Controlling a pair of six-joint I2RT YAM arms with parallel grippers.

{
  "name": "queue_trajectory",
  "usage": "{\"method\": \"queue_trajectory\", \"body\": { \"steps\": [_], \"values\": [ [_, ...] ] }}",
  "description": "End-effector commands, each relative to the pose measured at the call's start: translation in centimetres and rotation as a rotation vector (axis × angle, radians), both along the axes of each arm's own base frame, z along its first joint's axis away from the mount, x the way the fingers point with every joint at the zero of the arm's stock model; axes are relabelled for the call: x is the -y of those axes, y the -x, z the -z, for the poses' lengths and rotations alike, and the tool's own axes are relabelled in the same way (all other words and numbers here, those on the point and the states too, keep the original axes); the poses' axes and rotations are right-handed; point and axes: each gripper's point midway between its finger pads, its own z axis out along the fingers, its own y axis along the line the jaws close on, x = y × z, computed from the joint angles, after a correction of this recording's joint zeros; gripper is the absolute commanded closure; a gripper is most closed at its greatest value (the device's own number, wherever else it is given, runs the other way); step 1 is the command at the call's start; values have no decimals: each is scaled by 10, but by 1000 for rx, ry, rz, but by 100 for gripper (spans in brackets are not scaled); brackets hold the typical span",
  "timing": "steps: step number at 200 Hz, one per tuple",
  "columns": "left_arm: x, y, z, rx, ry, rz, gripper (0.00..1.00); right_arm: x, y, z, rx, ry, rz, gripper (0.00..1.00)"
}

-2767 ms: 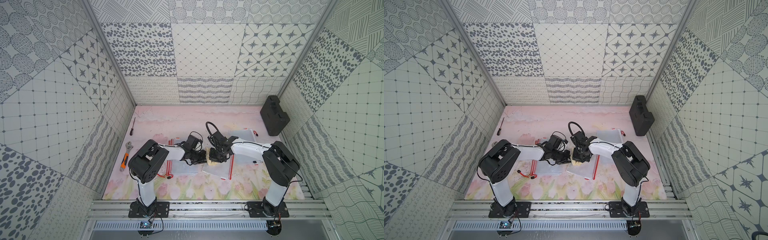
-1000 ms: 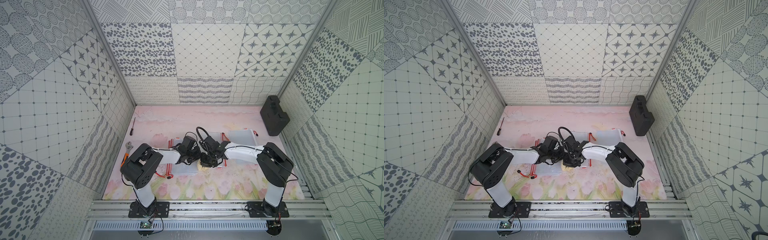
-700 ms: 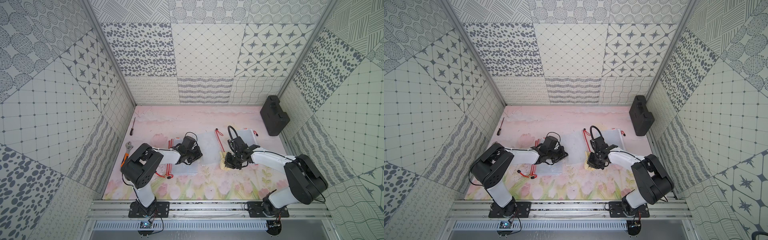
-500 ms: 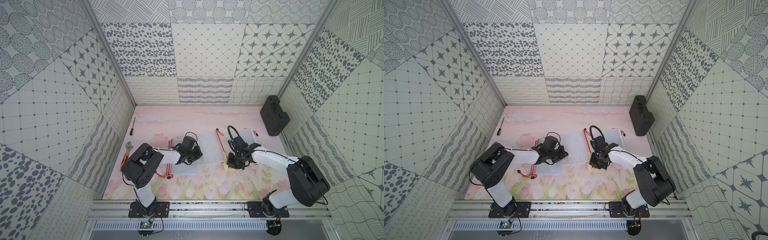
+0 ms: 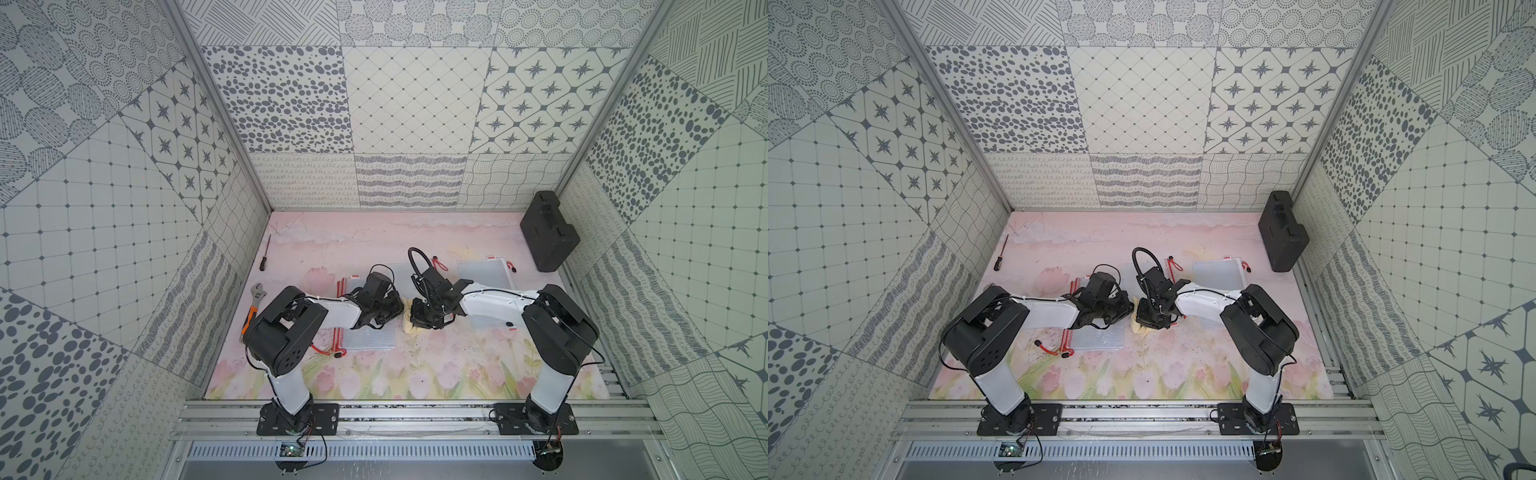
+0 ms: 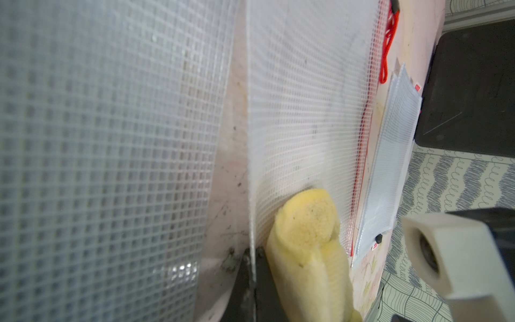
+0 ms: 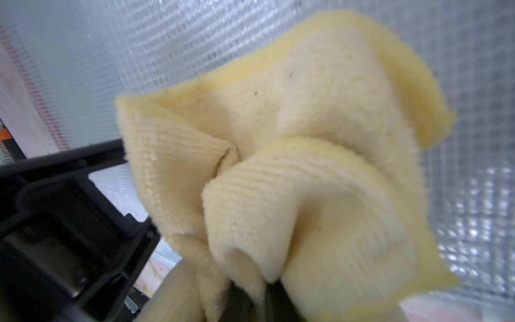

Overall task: Wipe the document bag
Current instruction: Wipe the dirt from the document bag.

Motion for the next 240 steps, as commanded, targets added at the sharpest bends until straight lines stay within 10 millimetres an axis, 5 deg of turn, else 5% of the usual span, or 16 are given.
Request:
{"method": "queue_trajectory", "body": {
  "steps": [1, 22, 41, 61, 99, 117, 142, 185, 206, 240],
  "values": [
    [-65, 43, 59, -213, -316, -72, 100, 65, 10, 25, -57, 132, 91, 100],
    [-64, 44, 60, -214, -313, -67, 100, 125, 14, 24, -61, 223, 163, 100],
    [-62, 43, 61, -217, -311, -61, 100, 141, 11, 13, -38, 247, 161, 100],
    [-62, 43, 61, -218, -310, -61, 100, 110, 1, -1, -13, 186, 110, 100],
    [-63, 44, 61, -221, -311, -67, 100, 6, -16, -19, 57, 136, -67, 100],
    [-64, 45, 62, -222, -316, -65, 100, -12, -22, -9, 45, 123, -81, 100],
    [-64, 45, 61, -220, -316, -66, 100, 14, -27, 18, -16, 154, -38, 100],
    [-62, 44, 62, -221, -310, -58, 100, 116, -32, 31, -67, 231, 122, 100],
    [-62, 43, 62, -218, -311, -52, 100, 137, -42, 13, -41, 244, 144, 100],
    [-52, 33, 42, -155, -322, 21, 100, 114, -64, -70, 137, 77, 124, 100]
  ]
}}
